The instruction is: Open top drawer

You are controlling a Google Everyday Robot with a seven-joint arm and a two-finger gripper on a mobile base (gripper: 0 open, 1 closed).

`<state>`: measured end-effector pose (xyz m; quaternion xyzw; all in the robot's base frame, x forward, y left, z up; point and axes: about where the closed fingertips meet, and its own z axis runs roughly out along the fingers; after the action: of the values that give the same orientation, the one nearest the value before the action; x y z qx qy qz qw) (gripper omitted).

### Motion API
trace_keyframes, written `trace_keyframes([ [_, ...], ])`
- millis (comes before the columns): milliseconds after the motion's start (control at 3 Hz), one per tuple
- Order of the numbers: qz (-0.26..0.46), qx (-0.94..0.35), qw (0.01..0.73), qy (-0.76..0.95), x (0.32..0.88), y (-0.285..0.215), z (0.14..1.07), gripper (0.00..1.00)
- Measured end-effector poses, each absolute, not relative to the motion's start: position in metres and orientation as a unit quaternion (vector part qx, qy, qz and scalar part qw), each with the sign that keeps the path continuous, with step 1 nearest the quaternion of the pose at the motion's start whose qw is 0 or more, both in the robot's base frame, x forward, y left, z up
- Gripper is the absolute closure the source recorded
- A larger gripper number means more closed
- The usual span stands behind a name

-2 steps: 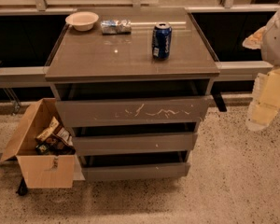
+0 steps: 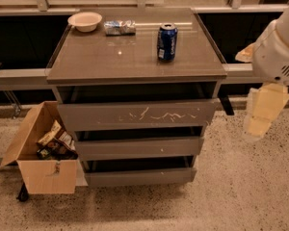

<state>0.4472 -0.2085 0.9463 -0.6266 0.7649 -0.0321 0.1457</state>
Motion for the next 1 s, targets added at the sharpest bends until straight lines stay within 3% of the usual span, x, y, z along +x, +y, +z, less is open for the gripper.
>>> trace_keyframes([
  [667,0.039,-0.726,0.129,0.675,0.462,-0.166,0.823,0.0],
  [1000,0.113,-0.739,0.136,0.65,0.473,-0.145,0.762,0.0],
])
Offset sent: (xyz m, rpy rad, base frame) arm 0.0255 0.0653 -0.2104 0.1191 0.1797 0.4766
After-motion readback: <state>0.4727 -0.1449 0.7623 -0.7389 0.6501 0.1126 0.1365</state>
